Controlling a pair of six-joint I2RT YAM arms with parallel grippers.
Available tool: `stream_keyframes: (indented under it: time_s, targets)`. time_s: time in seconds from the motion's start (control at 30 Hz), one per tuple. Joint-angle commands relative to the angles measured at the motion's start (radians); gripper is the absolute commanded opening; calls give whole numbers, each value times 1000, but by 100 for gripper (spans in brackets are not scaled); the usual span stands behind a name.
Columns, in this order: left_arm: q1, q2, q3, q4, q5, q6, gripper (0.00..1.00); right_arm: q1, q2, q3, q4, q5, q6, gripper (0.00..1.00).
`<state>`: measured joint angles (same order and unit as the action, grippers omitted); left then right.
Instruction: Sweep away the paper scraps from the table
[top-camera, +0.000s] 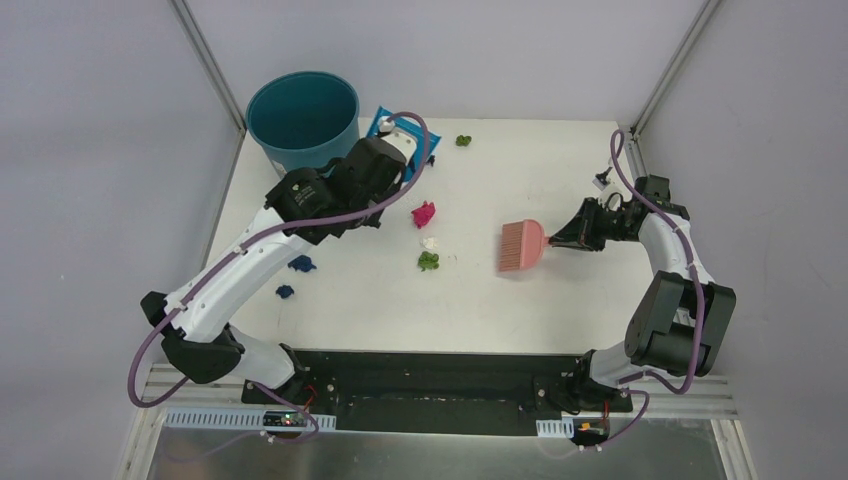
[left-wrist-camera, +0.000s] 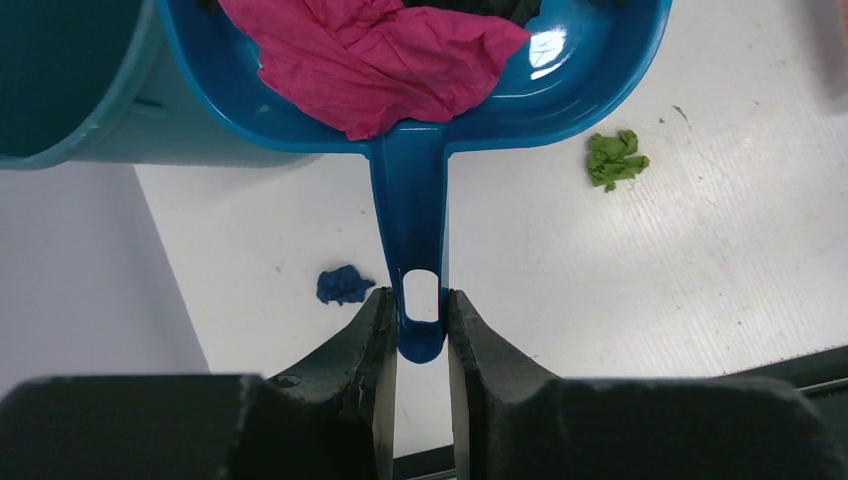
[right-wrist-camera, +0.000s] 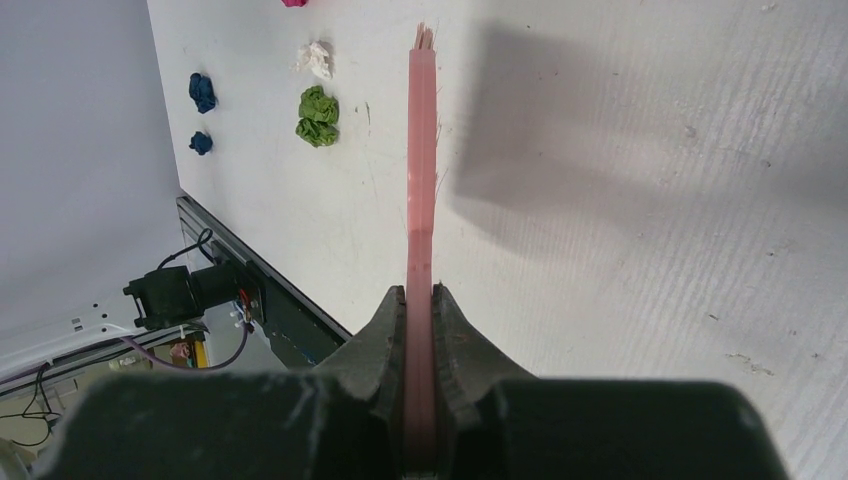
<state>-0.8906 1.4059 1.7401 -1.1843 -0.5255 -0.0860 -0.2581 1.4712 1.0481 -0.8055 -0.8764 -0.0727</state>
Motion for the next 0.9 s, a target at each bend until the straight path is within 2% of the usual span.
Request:
stream_keyframes:
  time_s: [0.0,0.37,0.47,0.67,0.87]
  targets:
    - [72,-33,99,-67,-41,32,0,3,-10,15,6,-38,-22,0]
    - [325,31,218,-81,27,123,0,5,-4,21,-6,-52,-28,0]
    - [374,82,249,-77,6,128,0,5,-5,21,-10,-55,-29,0]
    - [518,179,362,-95,53,112,0,5,-3,17,-11,-61,-21,0]
    - [632,237,406,-109,83,103,0,5,13,16,-17,-78,-28,0]
